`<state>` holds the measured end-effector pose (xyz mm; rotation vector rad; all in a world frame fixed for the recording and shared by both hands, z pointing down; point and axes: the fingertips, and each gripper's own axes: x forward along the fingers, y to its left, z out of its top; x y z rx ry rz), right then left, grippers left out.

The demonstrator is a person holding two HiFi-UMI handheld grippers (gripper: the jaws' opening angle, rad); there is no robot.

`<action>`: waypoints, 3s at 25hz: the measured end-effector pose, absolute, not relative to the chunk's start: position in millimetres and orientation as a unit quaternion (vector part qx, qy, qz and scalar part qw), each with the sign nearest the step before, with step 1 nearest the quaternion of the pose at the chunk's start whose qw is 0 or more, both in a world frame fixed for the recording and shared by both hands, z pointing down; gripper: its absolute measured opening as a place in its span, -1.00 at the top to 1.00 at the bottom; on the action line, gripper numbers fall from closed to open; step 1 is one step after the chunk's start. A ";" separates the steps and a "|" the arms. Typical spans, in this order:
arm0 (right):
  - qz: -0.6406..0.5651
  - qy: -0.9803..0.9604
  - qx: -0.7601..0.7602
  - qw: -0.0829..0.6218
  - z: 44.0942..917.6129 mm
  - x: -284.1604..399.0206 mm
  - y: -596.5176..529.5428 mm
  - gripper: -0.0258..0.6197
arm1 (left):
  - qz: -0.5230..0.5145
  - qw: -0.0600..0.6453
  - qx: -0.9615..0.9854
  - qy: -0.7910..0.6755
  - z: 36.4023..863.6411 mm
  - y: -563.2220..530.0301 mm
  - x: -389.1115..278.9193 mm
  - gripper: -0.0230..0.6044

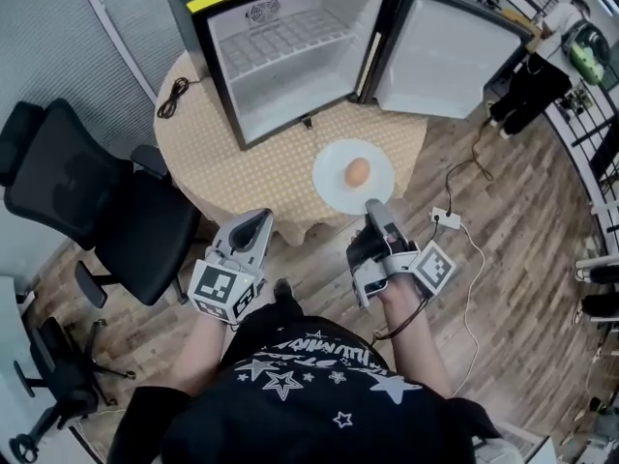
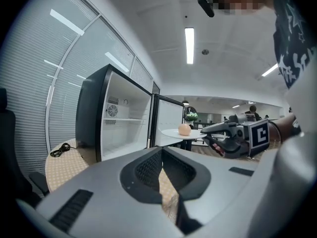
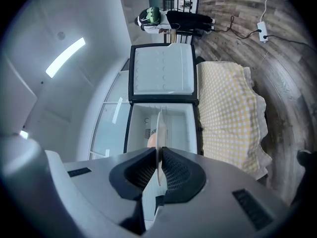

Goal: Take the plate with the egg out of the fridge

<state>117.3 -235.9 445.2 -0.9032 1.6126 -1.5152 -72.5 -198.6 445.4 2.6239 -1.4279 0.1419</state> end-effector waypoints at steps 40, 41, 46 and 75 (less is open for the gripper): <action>-0.612 0.658 -0.286 0.332 439.2 113.8 -34.5 0.76 | 0.036 0.054 0.846 -0.529 404.0 22.2 -56.1 0.90; -0.612 0.655 -0.290 0.335 439.2 110.7 -32.9 0.76 | 0.038 0.055 0.847 -0.528 404.4 25.6 -61.0 0.90; -0.602 0.660 -0.296 0.338 431.1 86.9 -17.9 0.76 | 0.034 0.058 0.842 -0.536 402.3 42.3 -98.5 0.90; -0.596 0.645 -0.336 0.341 428.9 5.8 75.3 0.77 | 0.021 0.062 0.864 -0.500 401.0 113.6 -189.7 0.90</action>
